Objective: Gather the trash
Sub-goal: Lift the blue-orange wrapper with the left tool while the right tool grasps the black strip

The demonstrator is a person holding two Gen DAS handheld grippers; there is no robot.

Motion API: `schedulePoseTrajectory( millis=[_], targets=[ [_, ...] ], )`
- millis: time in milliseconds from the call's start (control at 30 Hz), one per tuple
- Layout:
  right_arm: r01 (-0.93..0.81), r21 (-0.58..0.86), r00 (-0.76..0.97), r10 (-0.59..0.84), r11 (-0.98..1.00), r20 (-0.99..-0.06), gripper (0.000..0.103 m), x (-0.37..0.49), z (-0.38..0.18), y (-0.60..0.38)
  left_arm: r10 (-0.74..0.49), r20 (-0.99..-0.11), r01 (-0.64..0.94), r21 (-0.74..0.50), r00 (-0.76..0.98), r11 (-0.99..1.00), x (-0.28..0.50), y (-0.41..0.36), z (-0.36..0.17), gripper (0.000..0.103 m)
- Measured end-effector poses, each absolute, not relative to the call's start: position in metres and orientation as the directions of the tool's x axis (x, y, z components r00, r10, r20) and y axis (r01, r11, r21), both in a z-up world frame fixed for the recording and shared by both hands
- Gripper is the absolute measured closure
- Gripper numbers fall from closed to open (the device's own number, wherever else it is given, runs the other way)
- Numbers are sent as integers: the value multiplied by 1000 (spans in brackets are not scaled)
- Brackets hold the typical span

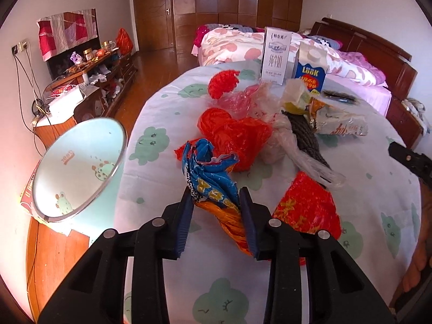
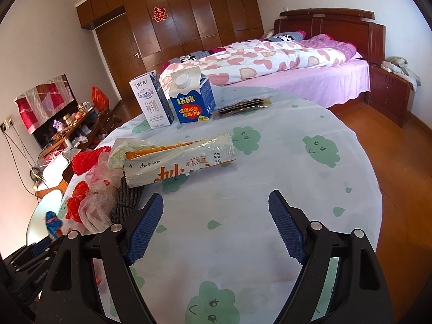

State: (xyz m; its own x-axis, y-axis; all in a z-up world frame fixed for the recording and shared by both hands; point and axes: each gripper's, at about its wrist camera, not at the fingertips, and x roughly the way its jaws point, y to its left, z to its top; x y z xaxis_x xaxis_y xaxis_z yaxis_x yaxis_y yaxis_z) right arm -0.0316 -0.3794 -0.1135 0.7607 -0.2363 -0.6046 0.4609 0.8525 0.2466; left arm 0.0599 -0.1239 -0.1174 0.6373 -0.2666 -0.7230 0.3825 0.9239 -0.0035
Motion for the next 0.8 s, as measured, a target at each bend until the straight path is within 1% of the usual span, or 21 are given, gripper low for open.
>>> schedulePoseTrajectory(
  millis=[133, 200, 267, 433, 500, 533, 633, 700, 800],
  targets=[
    [454, 254, 764, -226, 854, -605, 23, -31, -114, -379, -260, -687, 374, 18, 679, 927, 55, -115, -106, 69],
    [435, 250, 769, -212, 865, -603, 23, -29, -113, -373, -269, -677, 370, 5, 685, 929, 56, -110, -100, 71],
    [405, 254, 779, -186, 878, -599, 31, -26, -109, -366, -273, -665, 355, -14, 695, 935, 59, -102, -92, 71],
    [306, 270, 810, -101, 913, -577, 39, -9, -97, -345, -249, -628, 300, -27, 737, 954, 67, -82, -77, 71],
    [287, 279, 812, -78, 916, -579, 45, -1, -96, -340, -253, -622, 291, -41, 741, 956, 69, -76, -74, 71],
    [286, 276, 808, -76, 918, -585, 48, 5, -97, -337, -253, -619, 289, -44, 743, 956, 70, -74, -73, 71],
    [286, 289, 779, -46, 914, -625, 48, 26, -104, -332, -258, -613, 284, -57, 747, 957, 71, -69, -71, 71],
    [274, 322, 758, 3, 906, -653, 50, 41, -112, -326, -258, -611, 281, -59, 749, 958, 72, -68, -70, 71],
    [267, 316, 716, 32, 911, -697, 51, 62, -121, -316, -257, -609, 280, -58, 750, 958, 72, -64, -69, 71]
  ],
)
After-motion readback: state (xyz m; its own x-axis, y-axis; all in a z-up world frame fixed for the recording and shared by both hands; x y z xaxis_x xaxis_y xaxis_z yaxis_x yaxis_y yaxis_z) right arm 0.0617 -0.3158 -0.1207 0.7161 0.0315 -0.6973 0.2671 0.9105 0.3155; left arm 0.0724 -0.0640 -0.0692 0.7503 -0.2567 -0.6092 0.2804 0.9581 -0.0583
